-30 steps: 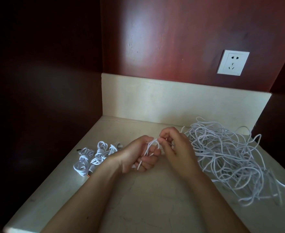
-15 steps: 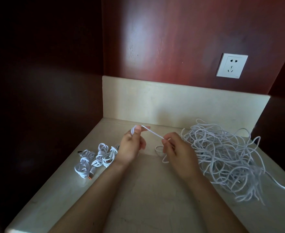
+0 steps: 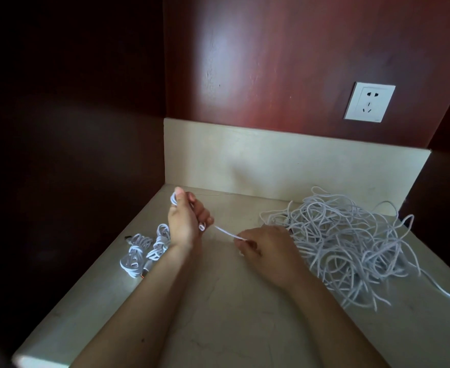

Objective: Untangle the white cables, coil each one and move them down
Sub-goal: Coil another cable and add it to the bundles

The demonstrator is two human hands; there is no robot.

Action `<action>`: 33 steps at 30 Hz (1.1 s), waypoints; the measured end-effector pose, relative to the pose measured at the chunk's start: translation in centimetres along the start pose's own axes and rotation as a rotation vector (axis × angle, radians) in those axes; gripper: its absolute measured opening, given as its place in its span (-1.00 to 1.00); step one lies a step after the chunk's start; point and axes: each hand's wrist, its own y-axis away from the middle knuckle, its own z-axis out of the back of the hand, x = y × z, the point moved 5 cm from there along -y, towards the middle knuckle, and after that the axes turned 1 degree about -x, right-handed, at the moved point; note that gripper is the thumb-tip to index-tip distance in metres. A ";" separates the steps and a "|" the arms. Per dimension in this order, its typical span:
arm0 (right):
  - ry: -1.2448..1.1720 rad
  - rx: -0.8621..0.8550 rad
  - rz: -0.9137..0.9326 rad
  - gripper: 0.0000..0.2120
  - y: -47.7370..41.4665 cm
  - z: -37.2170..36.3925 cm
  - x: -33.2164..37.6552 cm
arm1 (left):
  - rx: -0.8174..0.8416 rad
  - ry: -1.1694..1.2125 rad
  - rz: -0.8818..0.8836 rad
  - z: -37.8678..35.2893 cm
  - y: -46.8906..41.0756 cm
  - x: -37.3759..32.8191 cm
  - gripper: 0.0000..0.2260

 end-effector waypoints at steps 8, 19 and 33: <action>-0.038 -0.123 0.013 -0.72 0.2 2.0 -1.3 | -0.107 -0.251 -0.208 1.3 -0.5 -1.6 -0.67; -0.160 -0.340 0.031 -0.78 0.3 4.6 -0.1 | 0.620 -0.872 0.280 -2.3 3.1 4.1 -0.29; -0.111 -0.270 -0.093 -0.78 0.2 3.5 -1.1 | 0.724 -0.917 0.074 -3.3 4.7 3.2 -0.59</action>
